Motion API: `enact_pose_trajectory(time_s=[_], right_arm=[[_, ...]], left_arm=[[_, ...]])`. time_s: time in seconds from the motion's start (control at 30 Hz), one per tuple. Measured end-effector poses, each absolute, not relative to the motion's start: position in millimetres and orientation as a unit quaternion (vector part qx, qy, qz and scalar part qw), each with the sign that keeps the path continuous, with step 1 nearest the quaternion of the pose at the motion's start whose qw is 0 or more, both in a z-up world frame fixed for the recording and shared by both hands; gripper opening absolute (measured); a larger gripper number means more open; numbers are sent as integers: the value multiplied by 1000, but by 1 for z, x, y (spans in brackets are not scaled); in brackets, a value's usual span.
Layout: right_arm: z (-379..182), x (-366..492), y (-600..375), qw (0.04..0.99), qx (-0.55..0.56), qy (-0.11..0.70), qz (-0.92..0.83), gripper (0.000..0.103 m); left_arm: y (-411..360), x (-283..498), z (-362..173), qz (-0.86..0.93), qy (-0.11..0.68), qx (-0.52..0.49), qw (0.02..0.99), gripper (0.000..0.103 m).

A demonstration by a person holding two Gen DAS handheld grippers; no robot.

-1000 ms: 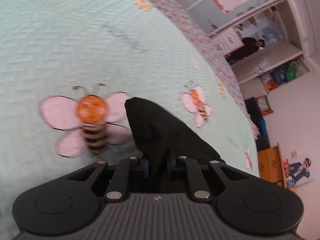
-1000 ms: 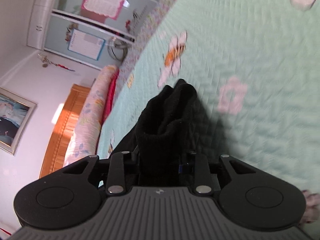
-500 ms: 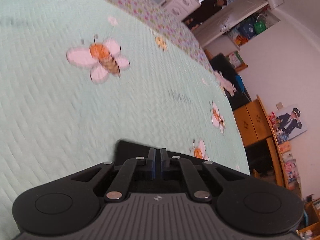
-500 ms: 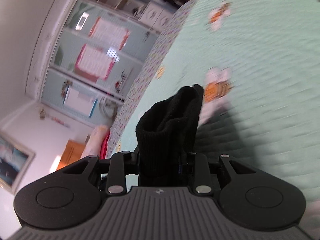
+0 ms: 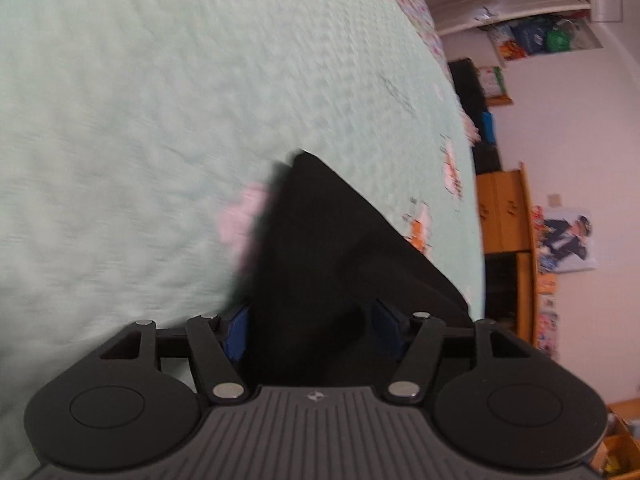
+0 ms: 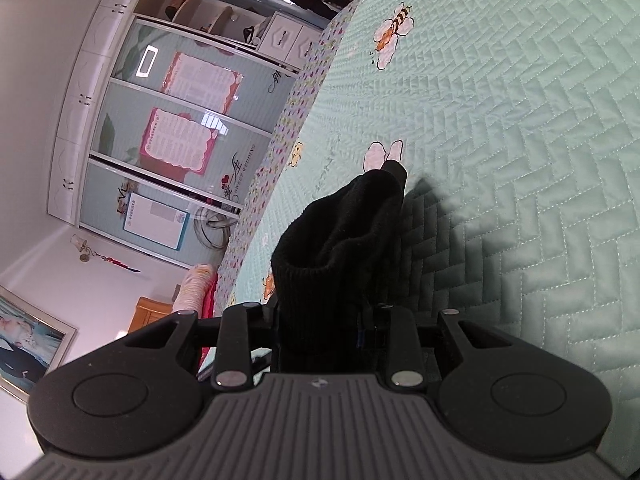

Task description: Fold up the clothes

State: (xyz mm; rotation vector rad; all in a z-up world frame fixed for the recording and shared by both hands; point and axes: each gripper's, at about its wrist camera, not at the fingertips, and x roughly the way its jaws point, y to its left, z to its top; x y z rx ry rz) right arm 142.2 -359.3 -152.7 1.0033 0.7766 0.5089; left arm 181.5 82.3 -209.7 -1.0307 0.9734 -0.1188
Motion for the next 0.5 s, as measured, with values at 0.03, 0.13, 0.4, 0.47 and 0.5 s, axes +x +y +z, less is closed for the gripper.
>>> enact_pose_trajectory(time_s=[0.03,0.13,0.4,0.47,0.5], right_arm=[[-153,142,-358,776,463,359,234,32],[-153,140,-360,779,463,357,228,32],[-96,134,-401,813,459,275,231,32],[-76,138,-420,824,455,250,228,32],[-66,140,-430,829,454,237,226,32]], left_arm=[[77,186,-210,-59,448,-463,762,23],[66,188,-193,-70,436,-439,783,17],[1,236,-101,-138,390,-378,828,17],[-26,254,-81,-154,382,-367,834,17],[-40,264,-73,-161,379,-363,836,17]])
